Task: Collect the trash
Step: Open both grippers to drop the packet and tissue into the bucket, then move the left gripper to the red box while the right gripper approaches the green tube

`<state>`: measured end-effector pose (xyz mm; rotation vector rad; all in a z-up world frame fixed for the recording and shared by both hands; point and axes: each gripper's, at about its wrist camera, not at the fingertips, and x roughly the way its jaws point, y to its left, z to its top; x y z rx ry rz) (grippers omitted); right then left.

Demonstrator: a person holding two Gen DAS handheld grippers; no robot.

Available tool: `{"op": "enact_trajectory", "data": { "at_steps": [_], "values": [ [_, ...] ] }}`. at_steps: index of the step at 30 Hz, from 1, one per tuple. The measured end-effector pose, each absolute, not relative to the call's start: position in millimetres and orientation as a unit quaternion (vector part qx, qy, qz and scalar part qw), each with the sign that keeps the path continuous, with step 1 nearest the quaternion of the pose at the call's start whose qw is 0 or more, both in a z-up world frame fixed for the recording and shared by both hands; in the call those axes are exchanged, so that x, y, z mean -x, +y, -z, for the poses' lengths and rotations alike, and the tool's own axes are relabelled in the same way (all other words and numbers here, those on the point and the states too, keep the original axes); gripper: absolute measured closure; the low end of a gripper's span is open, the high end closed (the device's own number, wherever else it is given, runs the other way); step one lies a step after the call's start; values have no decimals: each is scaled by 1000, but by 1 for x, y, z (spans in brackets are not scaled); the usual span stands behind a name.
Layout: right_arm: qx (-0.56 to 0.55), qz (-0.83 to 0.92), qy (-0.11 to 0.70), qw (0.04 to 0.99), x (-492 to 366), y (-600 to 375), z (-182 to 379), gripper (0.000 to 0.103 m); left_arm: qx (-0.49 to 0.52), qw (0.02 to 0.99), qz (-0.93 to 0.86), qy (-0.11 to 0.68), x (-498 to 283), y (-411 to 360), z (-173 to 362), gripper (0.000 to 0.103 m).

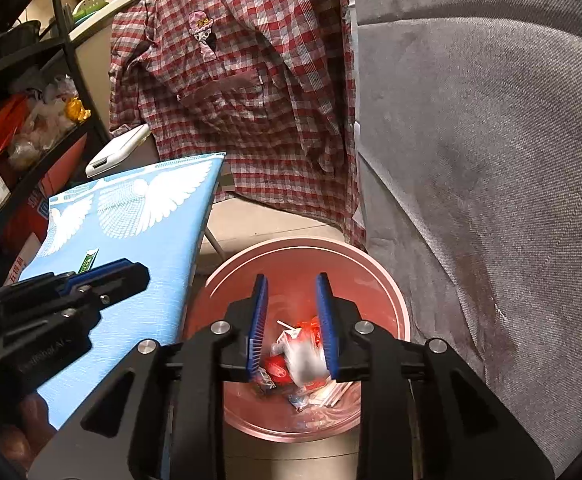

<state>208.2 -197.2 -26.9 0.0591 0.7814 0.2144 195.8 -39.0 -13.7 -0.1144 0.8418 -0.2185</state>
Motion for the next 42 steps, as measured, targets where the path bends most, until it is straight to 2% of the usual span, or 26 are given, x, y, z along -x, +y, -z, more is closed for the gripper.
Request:
{"op": "enact_trajectory", "data": {
  "at_steps": [14, 27, 31, 32, 33, 36, 39, 42],
  "values": [
    [-31, -113, 365, 924, -190, -175, 7, 76, 38, 920, 79, 383, -161, 8, -12, 87],
    [1, -135, 356, 925, -167, -124, -4, 76, 39, 917, 34, 396, -123, 119, -2, 86],
    [14, -138, 358, 924, -164, -113, -2, 76, 45, 905, 30, 423, -115, 156, 15, 85],
    [16, -138, 359, 923, -164, -111, -1, 76, 47, 899, 36, 434, -113, 163, 21, 82],
    [17, -139, 359, 923, -164, -109, -1, 76, 49, 895, 41, 441, -113, 167, 24, 72],
    [22, -141, 361, 922, -165, -99, 0, 76, 37, 886, 60, 459, -110, 172, 38, 57],
    [33, -146, 362, 920, -164, -88, 2, 76, 33, 876, 84, 474, -107, 172, 49, 51],
    [44, -150, 362, 919, -162, -77, 5, 76, 24, 870, 99, 483, -107, 168, 56, 50]
  ]
}}
